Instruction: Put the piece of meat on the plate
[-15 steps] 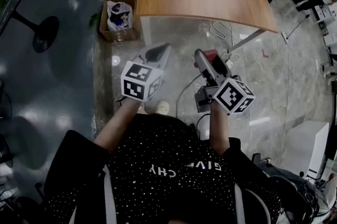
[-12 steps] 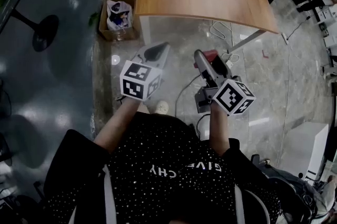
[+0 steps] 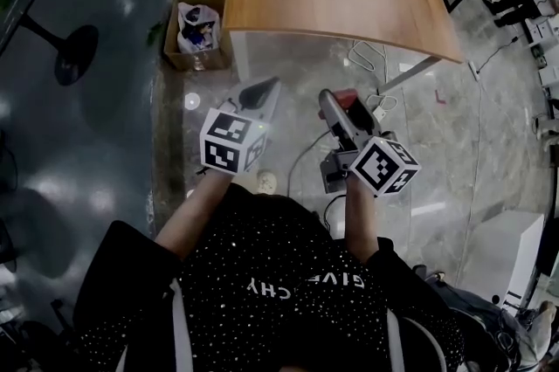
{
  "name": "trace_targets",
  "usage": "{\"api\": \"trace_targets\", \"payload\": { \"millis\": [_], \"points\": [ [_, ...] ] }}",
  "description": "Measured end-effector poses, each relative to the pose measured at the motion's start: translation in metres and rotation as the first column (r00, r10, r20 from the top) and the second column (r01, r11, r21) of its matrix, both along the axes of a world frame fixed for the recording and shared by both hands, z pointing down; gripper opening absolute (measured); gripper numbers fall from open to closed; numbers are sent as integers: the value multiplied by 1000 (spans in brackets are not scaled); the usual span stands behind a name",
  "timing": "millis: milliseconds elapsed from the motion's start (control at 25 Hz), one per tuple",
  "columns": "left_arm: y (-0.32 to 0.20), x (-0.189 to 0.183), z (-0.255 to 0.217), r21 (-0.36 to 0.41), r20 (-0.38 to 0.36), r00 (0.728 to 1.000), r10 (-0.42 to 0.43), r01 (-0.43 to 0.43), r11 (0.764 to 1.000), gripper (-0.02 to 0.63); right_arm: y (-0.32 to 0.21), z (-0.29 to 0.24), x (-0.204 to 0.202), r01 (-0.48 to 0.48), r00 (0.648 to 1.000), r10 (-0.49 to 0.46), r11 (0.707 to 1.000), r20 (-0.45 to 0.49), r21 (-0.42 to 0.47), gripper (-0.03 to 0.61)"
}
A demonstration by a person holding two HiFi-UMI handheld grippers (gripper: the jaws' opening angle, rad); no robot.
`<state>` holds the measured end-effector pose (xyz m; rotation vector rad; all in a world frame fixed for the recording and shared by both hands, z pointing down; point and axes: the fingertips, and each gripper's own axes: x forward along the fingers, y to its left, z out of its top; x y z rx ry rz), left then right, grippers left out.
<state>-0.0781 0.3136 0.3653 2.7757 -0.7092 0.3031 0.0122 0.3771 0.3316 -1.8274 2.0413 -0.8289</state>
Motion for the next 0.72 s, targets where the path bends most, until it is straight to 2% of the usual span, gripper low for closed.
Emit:
{"api": "trace_targets", "payload": {
  "millis": [200,320,560,720],
  "points": [
    [-11,11,0,30,-8,1000,-6,6,1000,9,-15,8,4,8,999,-8,1000,-33,-4,331],
    [-22,21,-4,46,-26,1000,-1,2,999,9,-33,9,8,9,996,-7,1000,-84,18,331],
    [-53,33,-11,44,-55,998,-18,21,999,9,-72,9,11,27,982,-21,999,-187,27,331],
    [-76,43,-12,21,-70,997,-30,32,999,9,-98,12,17,47,979,-44,999,-197,8,331]
  ]
}}
